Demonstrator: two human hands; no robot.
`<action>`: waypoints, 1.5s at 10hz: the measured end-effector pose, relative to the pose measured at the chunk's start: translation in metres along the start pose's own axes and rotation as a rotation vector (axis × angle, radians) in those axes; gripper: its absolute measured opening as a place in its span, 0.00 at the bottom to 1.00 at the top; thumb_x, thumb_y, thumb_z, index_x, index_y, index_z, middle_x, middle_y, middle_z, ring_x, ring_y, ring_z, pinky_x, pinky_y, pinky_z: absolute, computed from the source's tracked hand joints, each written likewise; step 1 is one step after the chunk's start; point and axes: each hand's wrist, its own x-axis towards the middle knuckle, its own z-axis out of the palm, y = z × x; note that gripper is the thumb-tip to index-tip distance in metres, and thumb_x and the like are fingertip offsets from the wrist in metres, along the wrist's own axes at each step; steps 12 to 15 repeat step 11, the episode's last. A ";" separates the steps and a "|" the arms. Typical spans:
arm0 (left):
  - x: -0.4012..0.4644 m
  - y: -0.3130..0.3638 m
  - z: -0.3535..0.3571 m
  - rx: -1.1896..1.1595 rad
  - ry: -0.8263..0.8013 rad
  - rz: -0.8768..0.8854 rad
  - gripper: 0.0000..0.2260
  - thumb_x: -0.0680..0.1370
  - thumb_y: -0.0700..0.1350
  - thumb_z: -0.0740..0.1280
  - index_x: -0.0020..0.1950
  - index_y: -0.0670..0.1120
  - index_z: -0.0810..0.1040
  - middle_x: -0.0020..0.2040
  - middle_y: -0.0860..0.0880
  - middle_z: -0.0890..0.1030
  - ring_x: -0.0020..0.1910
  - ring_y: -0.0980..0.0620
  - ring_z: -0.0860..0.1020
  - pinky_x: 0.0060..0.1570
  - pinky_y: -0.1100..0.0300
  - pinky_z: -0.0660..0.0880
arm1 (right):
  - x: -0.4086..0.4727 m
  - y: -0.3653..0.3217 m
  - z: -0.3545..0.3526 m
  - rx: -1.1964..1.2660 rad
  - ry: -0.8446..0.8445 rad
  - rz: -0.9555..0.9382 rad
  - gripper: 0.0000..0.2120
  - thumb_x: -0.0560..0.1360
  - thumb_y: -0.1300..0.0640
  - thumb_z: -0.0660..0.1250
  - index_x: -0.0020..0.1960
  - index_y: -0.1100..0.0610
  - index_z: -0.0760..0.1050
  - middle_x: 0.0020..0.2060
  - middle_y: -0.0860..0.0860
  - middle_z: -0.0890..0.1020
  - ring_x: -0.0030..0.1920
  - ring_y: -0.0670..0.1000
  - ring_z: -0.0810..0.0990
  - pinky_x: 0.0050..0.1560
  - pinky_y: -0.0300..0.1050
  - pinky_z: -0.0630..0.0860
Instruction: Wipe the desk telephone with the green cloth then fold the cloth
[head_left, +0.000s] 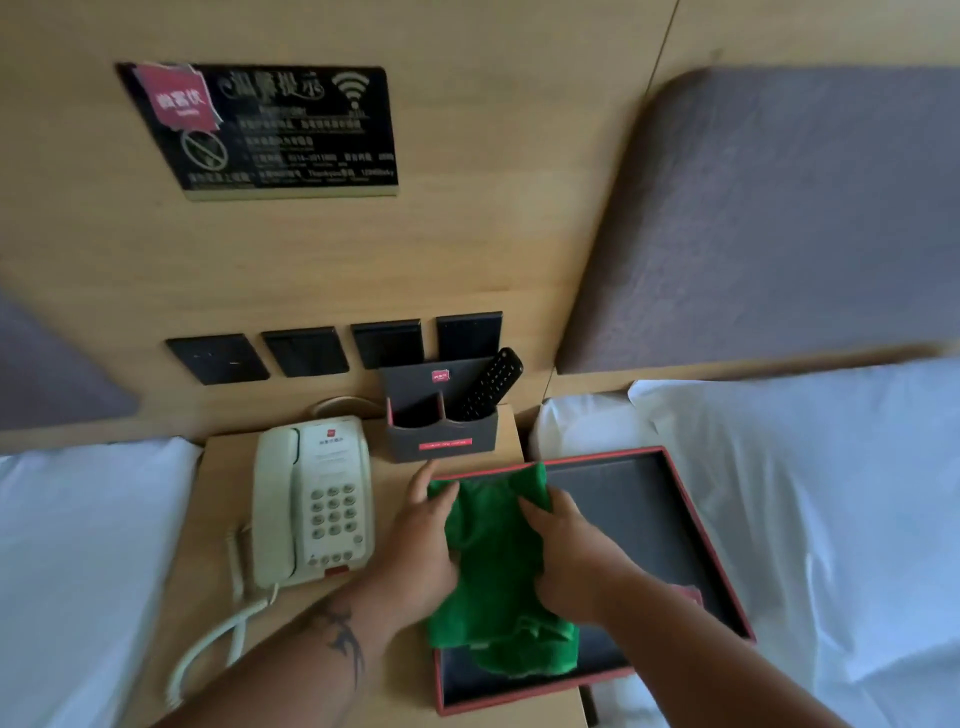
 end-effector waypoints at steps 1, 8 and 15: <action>0.023 -0.017 0.026 0.043 0.014 -0.004 0.39 0.74 0.32 0.68 0.81 0.51 0.56 0.80 0.60 0.36 0.74 0.55 0.66 0.58 0.70 0.70 | 0.033 0.015 0.020 -0.010 -0.026 0.021 0.42 0.72 0.59 0.64 0.80 0.48 0.48 0.77 0.54 0.47 0.60 0.58 0.76 0.61 0.48 0.74; 0.057 -0.048 0.075 0.828 -0.329 0.058 0.63 0.63 0.72 0.70 0.79 0.46 0.32 0.80 0.41 0.32 0.79 0.41 0.32 0.74 0.38 0.32 | 0.081 0.032 0.084 -0.321 -0.178 0.038 0.52 0.72 0.31 0.63 0.78 0.48 0.30 0.76 0.54 0.29 0.76 0.66 0.36 0.75 0.60 0.50; 0.048 -0.045 0.061 0.706 -0.286 0.114 0.60 0.64 0.75 0.64 0.80 0.48 0.33 0.81 0.44 0.34 0.79 0.43 0.33 0.75 0.39 0.33 | 0.071 0.027 0.079 -0.431 -0.012 -0.013 0.46 0.75 0.33 0.58 0.79 0.50 0.35 0.78 0.57 0.36 0.75 0.62 0.30 0.74 0.64 0.39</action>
